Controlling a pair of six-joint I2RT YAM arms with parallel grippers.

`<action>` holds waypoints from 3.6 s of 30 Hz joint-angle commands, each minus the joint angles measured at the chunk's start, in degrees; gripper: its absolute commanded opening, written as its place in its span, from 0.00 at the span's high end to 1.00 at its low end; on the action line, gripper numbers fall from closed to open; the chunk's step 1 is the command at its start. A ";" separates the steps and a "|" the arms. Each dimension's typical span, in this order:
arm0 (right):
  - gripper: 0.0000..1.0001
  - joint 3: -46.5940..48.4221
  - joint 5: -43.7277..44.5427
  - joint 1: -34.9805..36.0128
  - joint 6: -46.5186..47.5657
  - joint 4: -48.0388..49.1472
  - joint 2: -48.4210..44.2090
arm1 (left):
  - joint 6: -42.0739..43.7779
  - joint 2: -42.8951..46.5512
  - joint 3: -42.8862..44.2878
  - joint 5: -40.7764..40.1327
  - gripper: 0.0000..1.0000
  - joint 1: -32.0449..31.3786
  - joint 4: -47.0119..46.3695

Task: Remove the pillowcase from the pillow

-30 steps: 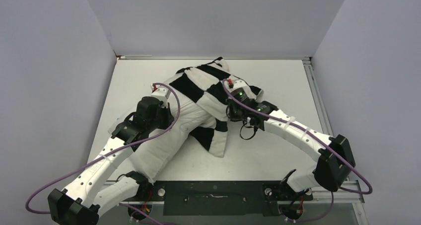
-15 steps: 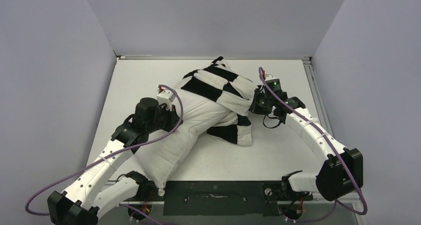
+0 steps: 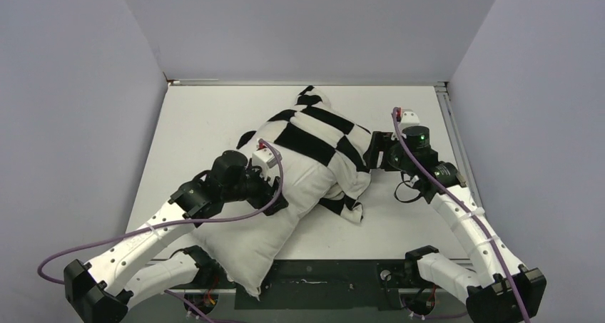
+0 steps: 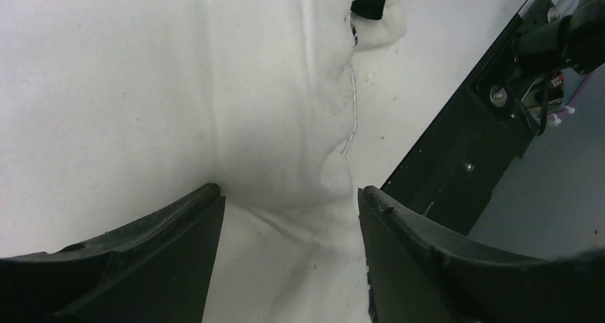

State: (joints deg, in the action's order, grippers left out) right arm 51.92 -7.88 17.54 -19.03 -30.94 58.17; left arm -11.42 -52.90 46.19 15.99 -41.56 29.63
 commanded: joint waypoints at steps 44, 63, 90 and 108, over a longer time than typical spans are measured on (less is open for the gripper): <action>0.10 42.58 -6.66 21.78 12.09 7.36 38.15 | -8.19 -12.96 12.70 -8.73 1.00 5.40 -5.24; 0.93 39.28 11.20 23.21 17.57 1.56 48.29 | -11.31 -7.27 5.54 -15.34 1.00 3.53 -3.01; 0.91 35.52 0.46 1.08 -0.20 6.57 39.19 | -6.95 -8.83 11.21 -20.98 1.00 16.80 6.34; 0.31 24.42 -10.86 2.50 -3.37 11.17 24.08 | -0.46 -17.19 26.43 -28.69 0.47 10.89 5.73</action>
State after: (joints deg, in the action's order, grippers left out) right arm 80.03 -18.09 19.59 -22.41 -23.20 90.83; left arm -14.26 -73.56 69.25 -7.55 -25.39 37.50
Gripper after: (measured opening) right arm 0.650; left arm 0.409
